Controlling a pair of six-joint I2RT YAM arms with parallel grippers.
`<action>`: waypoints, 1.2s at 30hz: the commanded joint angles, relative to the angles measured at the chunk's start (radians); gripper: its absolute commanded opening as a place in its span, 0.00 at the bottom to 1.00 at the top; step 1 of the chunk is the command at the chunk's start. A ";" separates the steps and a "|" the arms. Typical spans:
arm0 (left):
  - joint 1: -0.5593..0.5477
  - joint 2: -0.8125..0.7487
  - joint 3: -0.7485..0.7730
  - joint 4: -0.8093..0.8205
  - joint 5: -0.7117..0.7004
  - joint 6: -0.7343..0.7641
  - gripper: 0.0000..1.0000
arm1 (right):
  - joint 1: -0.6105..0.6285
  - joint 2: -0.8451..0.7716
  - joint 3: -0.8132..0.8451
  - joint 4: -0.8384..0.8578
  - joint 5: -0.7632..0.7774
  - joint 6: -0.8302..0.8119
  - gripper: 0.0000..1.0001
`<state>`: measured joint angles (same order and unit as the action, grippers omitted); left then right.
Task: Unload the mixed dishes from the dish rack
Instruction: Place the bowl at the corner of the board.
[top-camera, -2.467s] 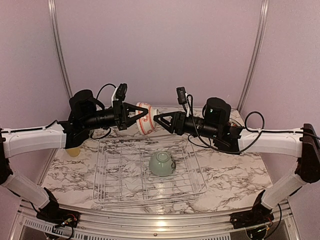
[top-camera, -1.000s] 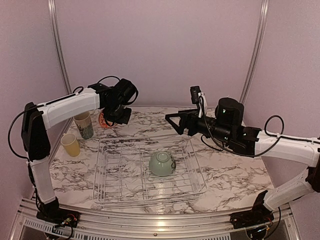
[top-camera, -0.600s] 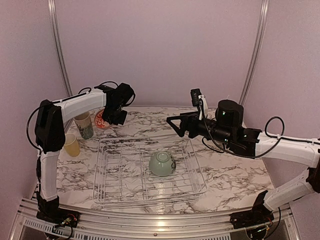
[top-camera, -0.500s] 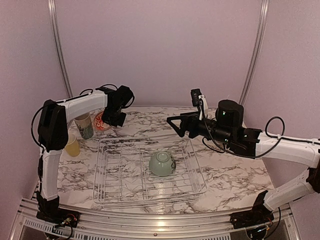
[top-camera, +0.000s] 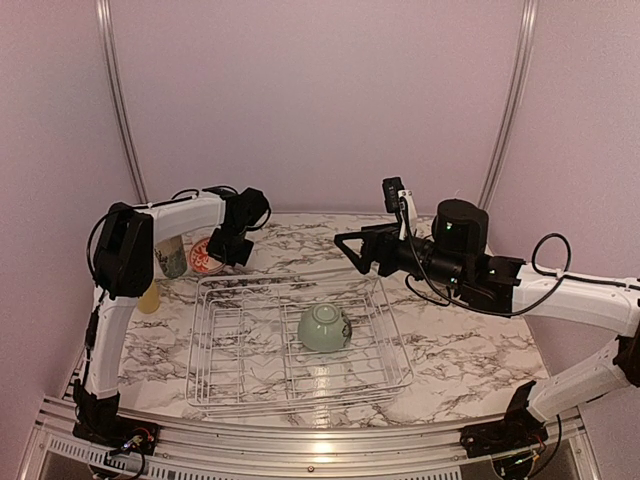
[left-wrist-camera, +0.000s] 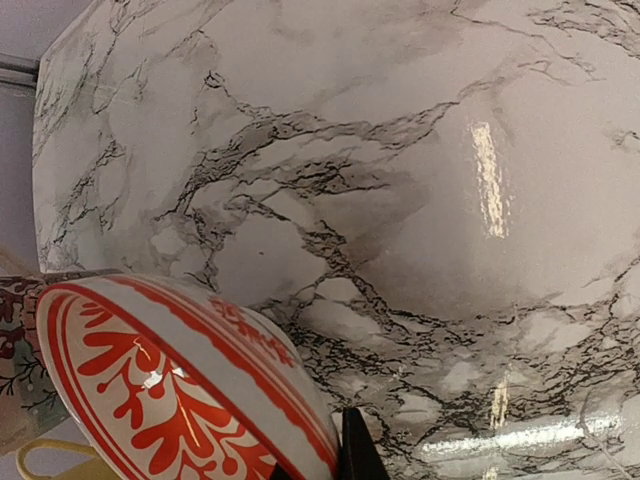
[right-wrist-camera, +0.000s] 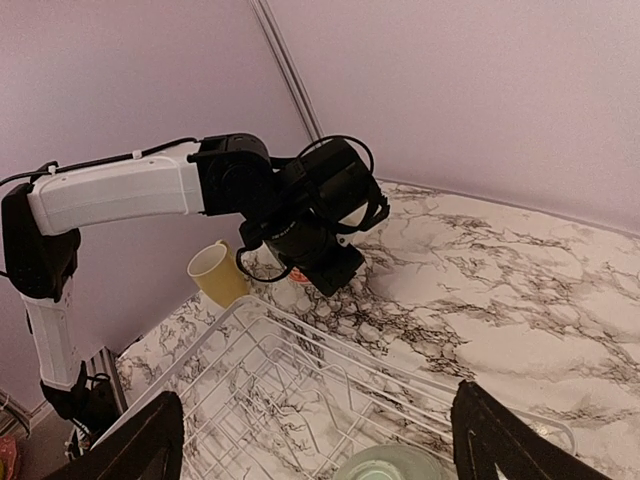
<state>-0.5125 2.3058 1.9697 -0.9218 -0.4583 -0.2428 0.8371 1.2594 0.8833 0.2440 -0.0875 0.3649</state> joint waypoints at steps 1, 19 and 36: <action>0.006 0.027 0.035 -0.025 -0.022 0.005 0.00 | -0.003 -0.020 0.008 -0.022 0.005 -0.008 0.89; 0.015 0.015 0.070 -0.034 0.009 0.012 0.31 | -0.003 -0.023 -0.005 -0.020 0.008 -0.004 0.89; -0.041 -0.334 -0.002 0.016 0.097 -0.026 0.67 | 0.022 0.111 0.161 -0.312 0.029 -0.198 0.90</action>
<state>-0.5343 2.0823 2.0167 -0.9230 -0.3851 -0.2565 0.8410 1.3289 0.9646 0.0750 -0.0788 0.2550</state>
